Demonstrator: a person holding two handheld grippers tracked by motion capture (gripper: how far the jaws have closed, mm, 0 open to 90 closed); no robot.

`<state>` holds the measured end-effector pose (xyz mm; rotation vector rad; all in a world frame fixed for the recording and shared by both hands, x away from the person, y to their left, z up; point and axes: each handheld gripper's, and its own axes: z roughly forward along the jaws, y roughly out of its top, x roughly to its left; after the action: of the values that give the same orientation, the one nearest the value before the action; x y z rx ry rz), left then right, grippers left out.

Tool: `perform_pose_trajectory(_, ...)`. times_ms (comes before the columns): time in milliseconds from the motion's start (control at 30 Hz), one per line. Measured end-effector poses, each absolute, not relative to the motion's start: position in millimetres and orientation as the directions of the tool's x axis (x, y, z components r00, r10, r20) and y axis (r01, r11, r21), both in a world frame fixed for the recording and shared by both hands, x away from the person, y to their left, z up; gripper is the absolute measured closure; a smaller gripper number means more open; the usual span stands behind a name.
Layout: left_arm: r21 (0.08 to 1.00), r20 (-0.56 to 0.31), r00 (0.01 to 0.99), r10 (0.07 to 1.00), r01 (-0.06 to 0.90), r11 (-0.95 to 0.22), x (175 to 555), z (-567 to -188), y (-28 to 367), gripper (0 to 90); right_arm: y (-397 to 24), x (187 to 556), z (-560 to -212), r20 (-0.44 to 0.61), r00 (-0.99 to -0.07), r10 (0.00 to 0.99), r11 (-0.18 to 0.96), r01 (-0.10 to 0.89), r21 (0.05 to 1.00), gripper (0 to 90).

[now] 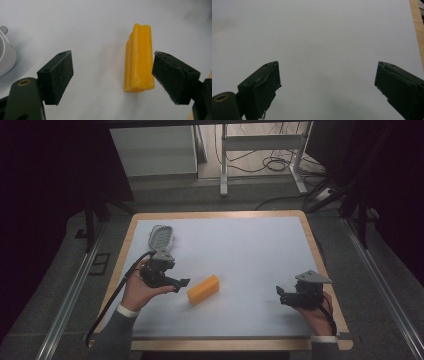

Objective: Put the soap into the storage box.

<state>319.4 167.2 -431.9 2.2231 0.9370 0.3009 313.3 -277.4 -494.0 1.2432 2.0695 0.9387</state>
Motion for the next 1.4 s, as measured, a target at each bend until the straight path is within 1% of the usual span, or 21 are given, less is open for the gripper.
perform_pose_trajectory(267,0.668,-0.065,0.727,0.684,0.541,-0.512,322.1,-439.1,152.9,17.9,-277.5,313.5,-494.9,-0.098,-0.424,0.9,0.332,0.522,0.785,6.4)
perform_pose_trajectory(467,0.666,-0.048,0.737,0.674,0.527,-0.528,322.7,-438.6,142.2,19.2,-277.9,313.8,-495.4,-0.1,-0.424,0.9,0.334,0.524,0.784,6.4)
perform_pose_trajectory(500,0.665,-0.059,0.739,0.671,0.53,-0.526,323.9,-439.0,139.0,19.7,-278.2,313.9,-495.5,-0.102,-0.423,0.9,0.335,0.525,0.783,6.4)
perform_pose_trajectory(833,0.615,-0.038,0.745,0.666,0.543,-0.572,328.3,-448.9,119.7,20.1,-277.5,313.9,-496.0,-0.103,-0.425,0.899,0.337,0.524,0.782,6.4)
perform_pose_trajectory(1400,0.546,-0.057,0.752,0.657,0.574,-0.61,337.0,-475.4,98.4,23.7,-277.7,314.7,-498.0,-0.111,-0.422,0.9,0.344,0.53,0.775,6.3)
